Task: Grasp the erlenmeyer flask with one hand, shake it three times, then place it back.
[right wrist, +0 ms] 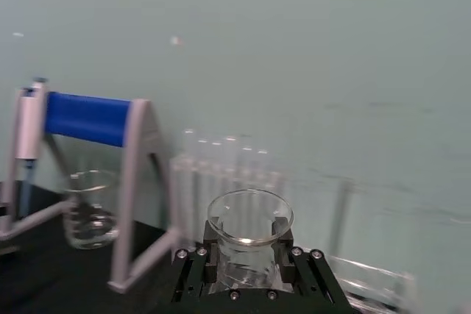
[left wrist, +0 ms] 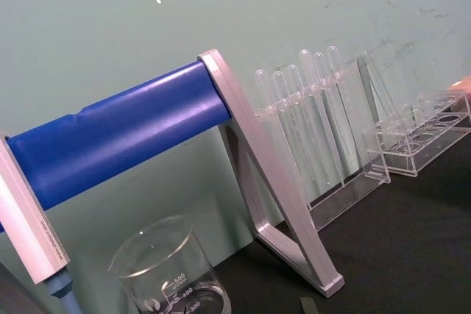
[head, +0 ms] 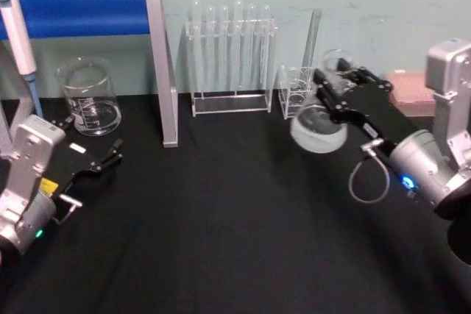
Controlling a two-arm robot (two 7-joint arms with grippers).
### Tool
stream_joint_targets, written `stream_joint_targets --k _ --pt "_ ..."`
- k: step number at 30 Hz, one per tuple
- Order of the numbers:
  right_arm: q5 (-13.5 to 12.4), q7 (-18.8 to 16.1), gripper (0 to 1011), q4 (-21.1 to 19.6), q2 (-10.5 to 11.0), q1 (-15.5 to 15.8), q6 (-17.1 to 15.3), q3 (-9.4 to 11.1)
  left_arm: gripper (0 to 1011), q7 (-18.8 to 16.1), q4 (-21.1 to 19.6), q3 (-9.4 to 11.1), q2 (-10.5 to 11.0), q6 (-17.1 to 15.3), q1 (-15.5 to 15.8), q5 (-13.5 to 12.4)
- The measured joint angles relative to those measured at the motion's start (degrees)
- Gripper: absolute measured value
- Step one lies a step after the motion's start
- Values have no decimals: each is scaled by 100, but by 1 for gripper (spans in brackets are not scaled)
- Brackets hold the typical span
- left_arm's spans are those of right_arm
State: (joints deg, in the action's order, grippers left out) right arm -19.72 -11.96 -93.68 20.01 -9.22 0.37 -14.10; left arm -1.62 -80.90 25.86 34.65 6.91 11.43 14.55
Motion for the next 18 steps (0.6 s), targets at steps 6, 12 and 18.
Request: stream_joint_targets --k 6,12,18 --pt "93 232 449 -146 -25 194 -59 252 1001 0 0 0 0 0 0 0" --pt "157 218 449 -193 -80 253 -105 343 1001 0 0 0 0 0 0 0" --pt "165 -155 449 -58 -160 101 -118 212 1001 0 0 0 0 0 0 0"
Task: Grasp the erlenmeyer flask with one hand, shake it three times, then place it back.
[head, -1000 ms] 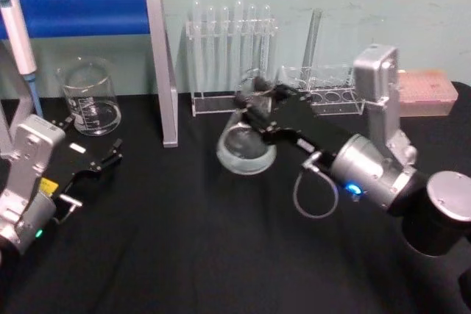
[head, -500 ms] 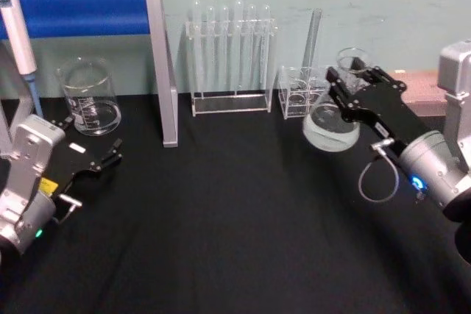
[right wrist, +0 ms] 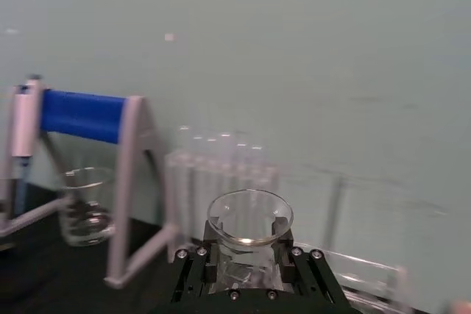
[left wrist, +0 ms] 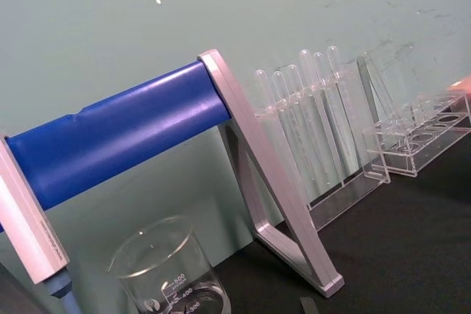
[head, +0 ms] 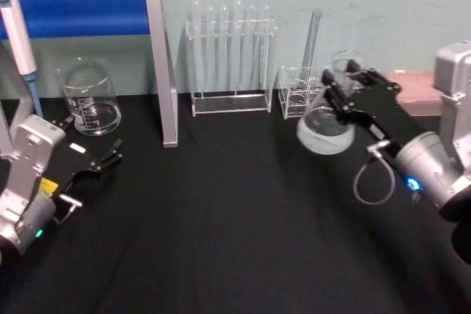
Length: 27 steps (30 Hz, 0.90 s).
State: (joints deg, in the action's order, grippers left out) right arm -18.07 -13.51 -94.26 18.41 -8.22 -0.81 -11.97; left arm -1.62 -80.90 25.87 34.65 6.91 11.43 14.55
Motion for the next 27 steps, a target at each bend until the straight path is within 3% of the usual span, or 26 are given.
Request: stream_joint_targets --k 14,20,27 --pt "-296 -1152 449 439 -66 -575 -19 -846 1001 0 0 0 0 0 0 0" --pt "-410 -1339 449 535 -39 -704 -9 -1050 1001 0 0 0 0 0 0 0" --pt "-497 -1378 449 570 25 -768 12 -1150 1001 0 0 0 0 0 0 0"
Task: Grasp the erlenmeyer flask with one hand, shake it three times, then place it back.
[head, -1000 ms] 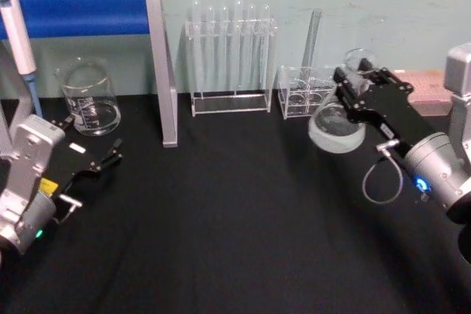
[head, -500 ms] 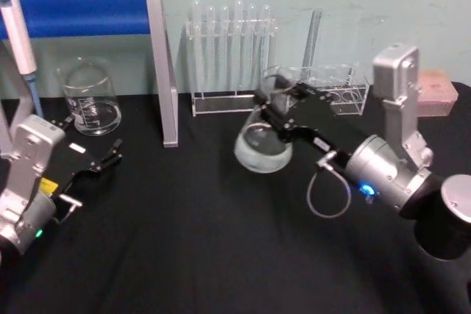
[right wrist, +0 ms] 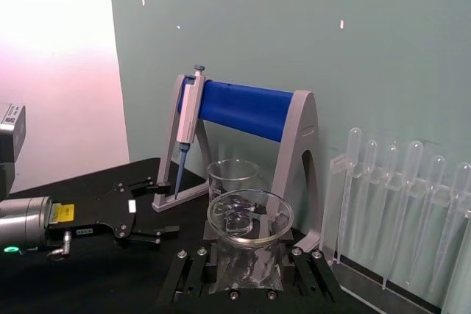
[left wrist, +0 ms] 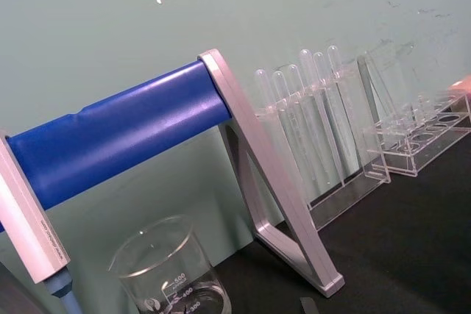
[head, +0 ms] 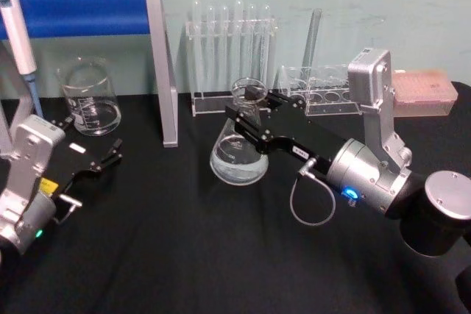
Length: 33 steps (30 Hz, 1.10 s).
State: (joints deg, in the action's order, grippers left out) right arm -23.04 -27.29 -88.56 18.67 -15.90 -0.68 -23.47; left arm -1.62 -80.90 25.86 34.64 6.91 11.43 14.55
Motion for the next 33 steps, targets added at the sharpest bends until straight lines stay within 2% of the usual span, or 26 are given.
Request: stream_joint_targets --k 13,24,33 --pt "-135 -12 449 57 134 -106 32 -126 1001 0 0 0 0 0 0 0" --pt "-229 -202 449 200 233 -219 102 -267 1001 0 0 0 0 0 0 0" --pt "-256 -504 449 434 342 -311 351 -406 1001 0 0 0 0 0 0 0"
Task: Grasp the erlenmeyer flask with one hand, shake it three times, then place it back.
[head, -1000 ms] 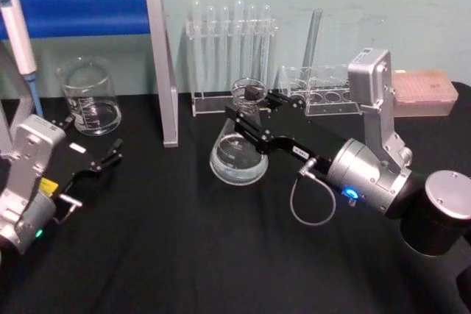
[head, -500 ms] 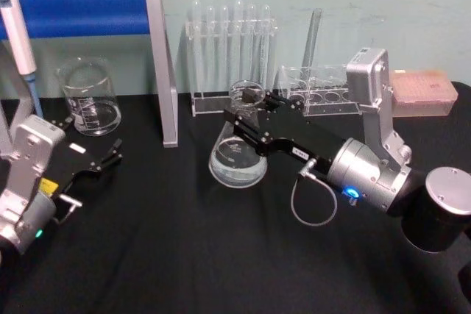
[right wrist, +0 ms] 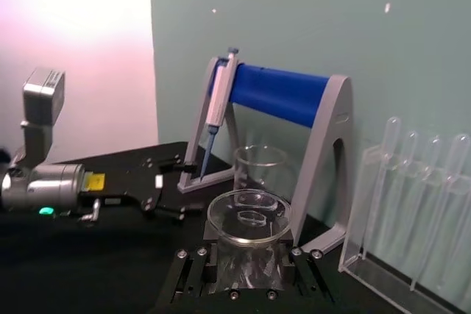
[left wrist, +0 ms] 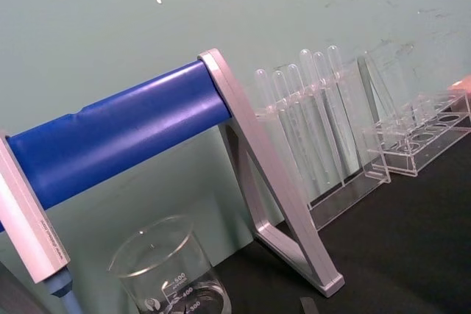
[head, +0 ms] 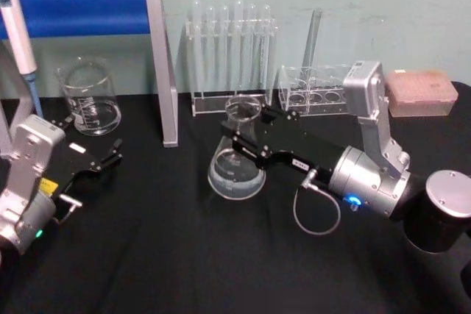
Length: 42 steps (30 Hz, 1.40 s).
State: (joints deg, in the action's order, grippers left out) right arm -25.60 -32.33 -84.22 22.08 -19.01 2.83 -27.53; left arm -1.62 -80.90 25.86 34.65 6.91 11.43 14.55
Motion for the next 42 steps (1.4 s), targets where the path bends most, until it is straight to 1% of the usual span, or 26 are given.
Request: stream_joint_targets --k 9,20,32,42 --pt "-53 -287 449 366 53 -57 178 -144 1001 0 0 0 0 0 0 0" --pt "-86 -510 449 675 58 -111 326 -275 1001 0 0 0 0 0 0 0" --pt "-109 -651 449 868 47 -168 370 -381 1001 0 0 0 0 0 0 0" --pt "-96 -701 449 943 49 -195 384 -451 1001 0 0 0 0 0 0 0"
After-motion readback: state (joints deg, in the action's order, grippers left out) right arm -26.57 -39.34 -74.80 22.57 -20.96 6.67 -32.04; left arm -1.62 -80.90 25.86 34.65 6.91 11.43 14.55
